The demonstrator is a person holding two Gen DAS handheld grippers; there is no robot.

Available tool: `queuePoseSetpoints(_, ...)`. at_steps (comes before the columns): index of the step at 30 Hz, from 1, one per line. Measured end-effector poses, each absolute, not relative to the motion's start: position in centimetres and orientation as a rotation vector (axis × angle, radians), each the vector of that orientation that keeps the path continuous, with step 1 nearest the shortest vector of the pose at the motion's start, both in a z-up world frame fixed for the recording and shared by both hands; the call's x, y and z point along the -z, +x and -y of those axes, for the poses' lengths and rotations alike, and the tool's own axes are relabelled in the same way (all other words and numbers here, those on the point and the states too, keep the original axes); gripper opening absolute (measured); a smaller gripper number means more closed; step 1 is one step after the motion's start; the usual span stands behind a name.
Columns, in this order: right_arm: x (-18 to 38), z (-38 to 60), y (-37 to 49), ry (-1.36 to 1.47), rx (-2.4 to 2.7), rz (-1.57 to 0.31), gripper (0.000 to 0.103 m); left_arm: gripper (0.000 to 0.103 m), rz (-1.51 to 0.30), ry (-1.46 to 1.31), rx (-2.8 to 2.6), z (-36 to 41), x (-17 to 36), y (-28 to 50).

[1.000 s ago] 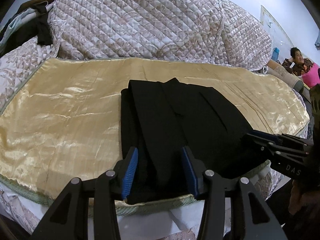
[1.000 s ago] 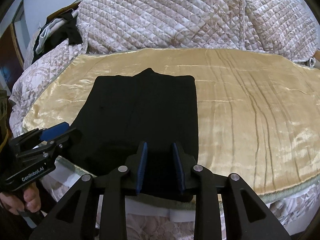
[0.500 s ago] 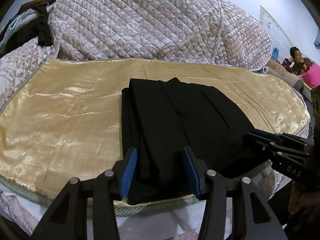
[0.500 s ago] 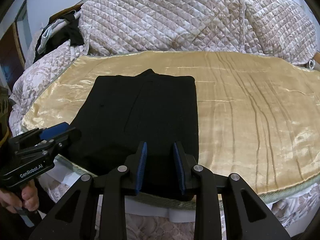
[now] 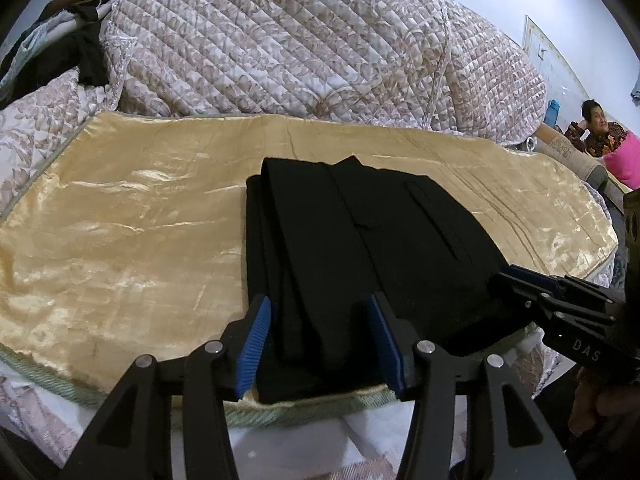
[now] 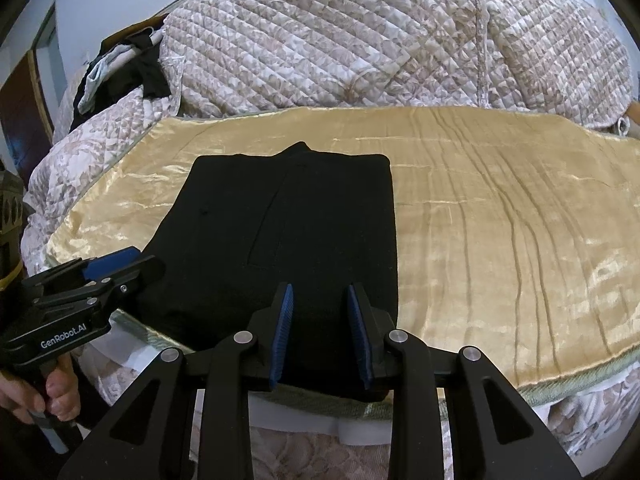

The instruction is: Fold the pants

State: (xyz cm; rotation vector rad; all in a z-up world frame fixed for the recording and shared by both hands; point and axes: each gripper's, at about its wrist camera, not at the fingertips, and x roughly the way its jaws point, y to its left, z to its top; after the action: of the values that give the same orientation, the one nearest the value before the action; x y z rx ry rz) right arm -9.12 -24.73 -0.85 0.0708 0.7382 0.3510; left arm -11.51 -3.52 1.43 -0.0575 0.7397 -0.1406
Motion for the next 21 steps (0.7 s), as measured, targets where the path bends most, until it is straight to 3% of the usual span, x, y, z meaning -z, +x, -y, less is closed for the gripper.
queuePoseSetpoints(7,-1.0,24.4,-11.4,0.077,-0.336,-0.705,0.030,0.053,-0.698,-0.051,0.198,5.6,-3.9,-13.4)
queuePoseSetpoints(21,0.6,24.7,-11.4,0.078,-0.340,-0.736,0.030,0.053,-0.731,0.087,0.167,7.8,-1.7,-13.4)
